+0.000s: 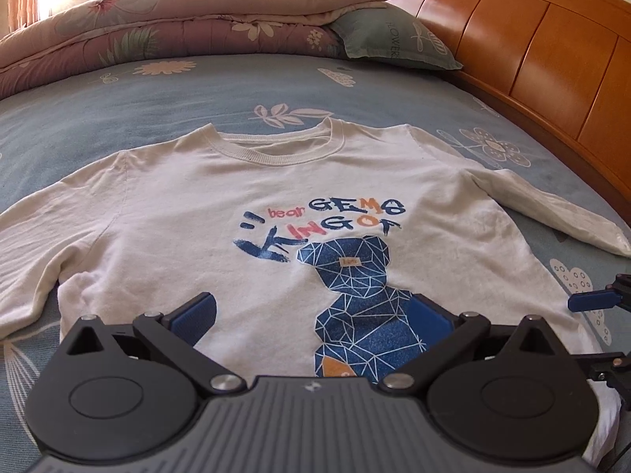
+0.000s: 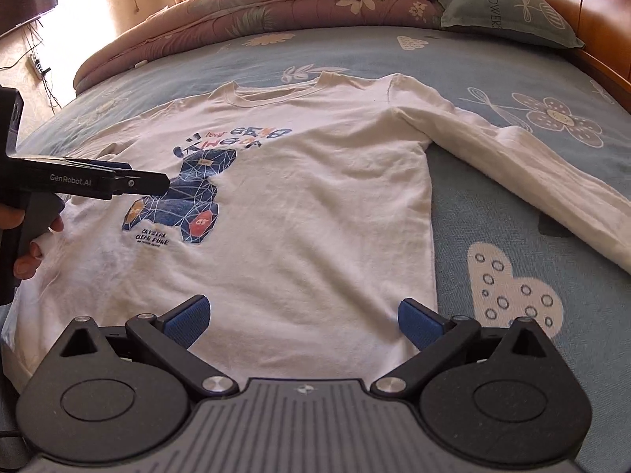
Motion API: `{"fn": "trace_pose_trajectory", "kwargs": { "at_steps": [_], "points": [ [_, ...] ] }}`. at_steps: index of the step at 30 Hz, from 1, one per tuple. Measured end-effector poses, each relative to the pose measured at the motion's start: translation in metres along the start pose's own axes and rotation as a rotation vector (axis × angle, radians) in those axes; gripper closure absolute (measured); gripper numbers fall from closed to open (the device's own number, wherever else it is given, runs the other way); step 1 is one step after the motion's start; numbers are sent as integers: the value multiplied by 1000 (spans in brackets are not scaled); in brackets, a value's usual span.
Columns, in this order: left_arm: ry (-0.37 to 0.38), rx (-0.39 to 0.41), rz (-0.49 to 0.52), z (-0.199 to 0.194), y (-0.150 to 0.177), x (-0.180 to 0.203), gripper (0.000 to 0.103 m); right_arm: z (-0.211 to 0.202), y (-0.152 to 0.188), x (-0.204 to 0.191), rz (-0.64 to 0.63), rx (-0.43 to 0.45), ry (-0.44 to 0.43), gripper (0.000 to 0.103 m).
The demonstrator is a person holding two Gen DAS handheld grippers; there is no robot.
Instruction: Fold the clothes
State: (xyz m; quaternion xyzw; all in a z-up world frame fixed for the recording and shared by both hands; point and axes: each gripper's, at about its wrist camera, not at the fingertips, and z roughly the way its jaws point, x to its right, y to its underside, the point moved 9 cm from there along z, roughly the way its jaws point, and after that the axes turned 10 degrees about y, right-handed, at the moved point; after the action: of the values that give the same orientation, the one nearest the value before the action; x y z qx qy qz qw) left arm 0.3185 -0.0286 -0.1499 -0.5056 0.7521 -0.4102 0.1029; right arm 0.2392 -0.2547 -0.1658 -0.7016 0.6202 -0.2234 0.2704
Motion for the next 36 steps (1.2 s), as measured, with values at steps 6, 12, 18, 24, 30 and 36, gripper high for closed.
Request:
{"fn": "trace_pose_trajectory", "kwargs": {
  "at_steps": [6,12,18,24,30,36],
  "points": [
    [-46,72,-21,-16,-16,-21,1,39,-76,-30,-125,97,-42,0],
    [-49,87,-76,-18,-18,-38,1,99,-118,-57,-189,98,-93,0],
    [-40,49,-49,-10,-10,-31,1,109,-100,-13,-164,86,1,0],
    [-12,39,-35,-7,-7,-18,1,77,-89,14,-31,87,2,0],
    [33,13,-16,-2,0,-4,1,75,-57,1,-115,25,14,0],
    [-8,-58,-33,12,14,-12,1,58,-49,8,-144,13,61,0]
  ]
}}
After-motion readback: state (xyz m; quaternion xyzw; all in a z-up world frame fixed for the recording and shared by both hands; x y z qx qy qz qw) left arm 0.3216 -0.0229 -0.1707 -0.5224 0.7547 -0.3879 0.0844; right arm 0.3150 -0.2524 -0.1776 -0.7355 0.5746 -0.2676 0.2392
